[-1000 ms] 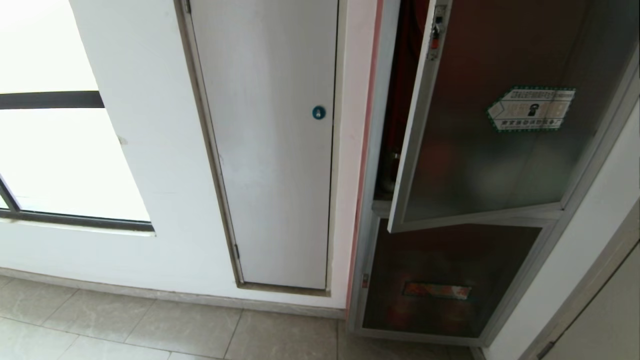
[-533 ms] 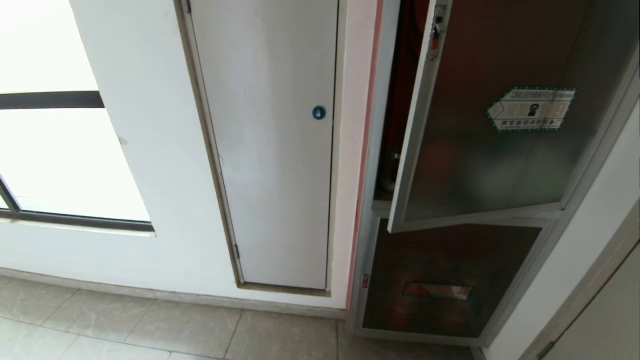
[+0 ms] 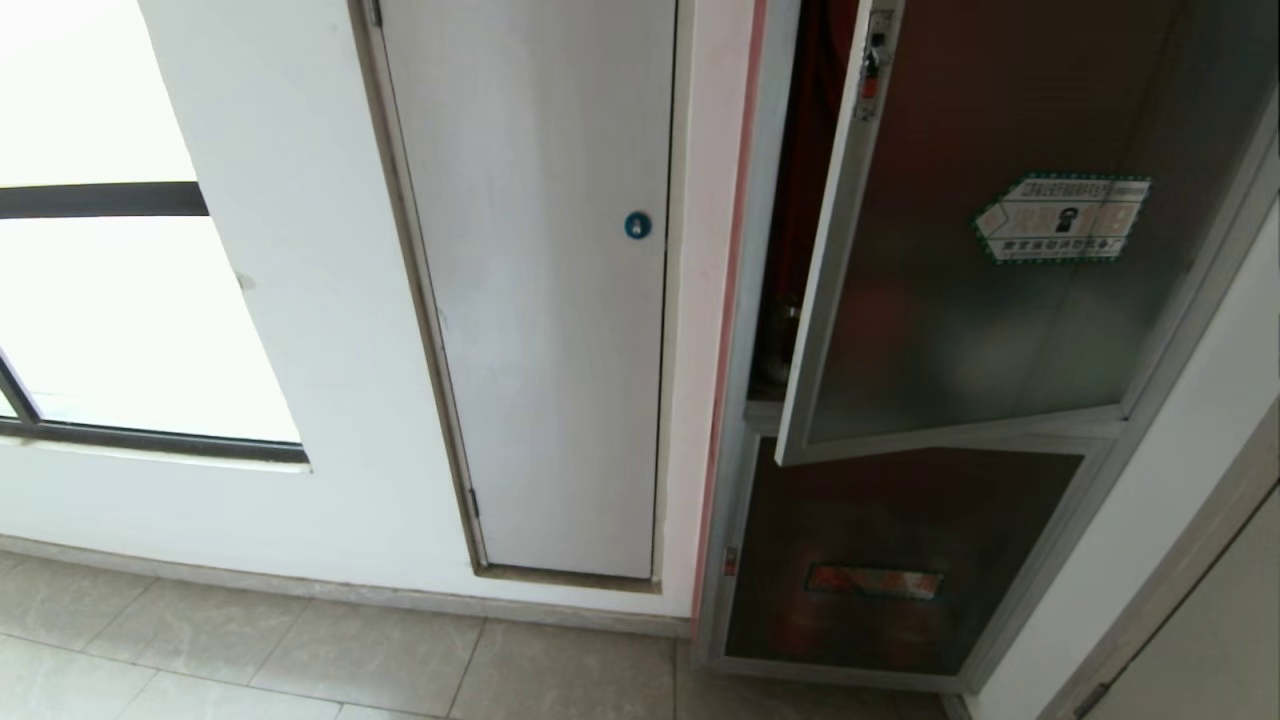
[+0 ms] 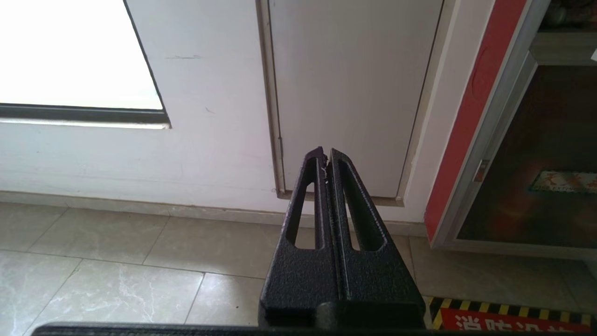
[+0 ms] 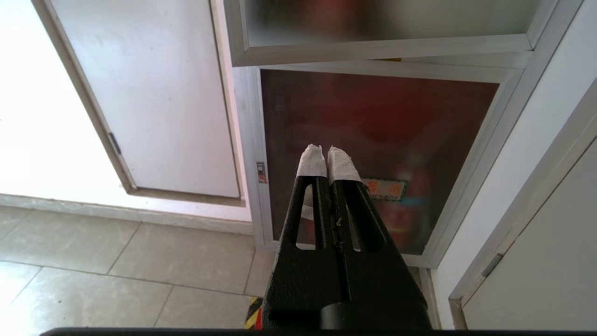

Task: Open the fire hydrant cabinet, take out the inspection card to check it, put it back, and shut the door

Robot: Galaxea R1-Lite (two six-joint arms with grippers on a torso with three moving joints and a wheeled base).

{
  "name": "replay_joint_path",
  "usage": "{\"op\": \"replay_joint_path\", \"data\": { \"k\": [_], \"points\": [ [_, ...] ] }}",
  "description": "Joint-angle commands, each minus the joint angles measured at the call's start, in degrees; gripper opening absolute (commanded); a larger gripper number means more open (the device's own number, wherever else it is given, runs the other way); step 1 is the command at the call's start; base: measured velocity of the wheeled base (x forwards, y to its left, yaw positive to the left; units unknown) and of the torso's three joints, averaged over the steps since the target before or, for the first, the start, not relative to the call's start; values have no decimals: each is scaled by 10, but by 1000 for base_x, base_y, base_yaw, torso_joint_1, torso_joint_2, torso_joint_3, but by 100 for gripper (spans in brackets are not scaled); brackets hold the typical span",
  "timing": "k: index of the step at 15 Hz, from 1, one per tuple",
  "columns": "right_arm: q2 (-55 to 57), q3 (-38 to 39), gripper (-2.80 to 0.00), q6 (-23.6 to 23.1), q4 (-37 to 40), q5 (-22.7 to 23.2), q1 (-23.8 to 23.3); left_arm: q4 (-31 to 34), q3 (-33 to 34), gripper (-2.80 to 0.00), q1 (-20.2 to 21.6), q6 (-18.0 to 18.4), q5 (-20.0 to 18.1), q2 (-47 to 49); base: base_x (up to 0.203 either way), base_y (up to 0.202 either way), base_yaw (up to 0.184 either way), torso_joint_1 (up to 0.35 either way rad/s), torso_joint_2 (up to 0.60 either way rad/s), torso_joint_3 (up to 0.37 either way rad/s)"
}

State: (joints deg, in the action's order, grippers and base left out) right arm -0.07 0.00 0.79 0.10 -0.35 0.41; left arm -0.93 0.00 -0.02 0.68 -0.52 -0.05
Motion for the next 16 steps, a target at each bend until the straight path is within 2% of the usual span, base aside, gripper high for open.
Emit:
{"op": "replay_joint_path", "data": {
  "k": [1, 16],
  "points": [
    [0, 0, -280, 0, 0, 0, 0, 0, 4, -280, 0, 0, 0, 0, 0, 0, 0, 0, 0, 0],
    [0, 0, -280, 0, 0, 0, 0, -1, 4, -280, -1, 0, 0, 0, 0, 0, 0, 0, 0, 0]
  ]
}}
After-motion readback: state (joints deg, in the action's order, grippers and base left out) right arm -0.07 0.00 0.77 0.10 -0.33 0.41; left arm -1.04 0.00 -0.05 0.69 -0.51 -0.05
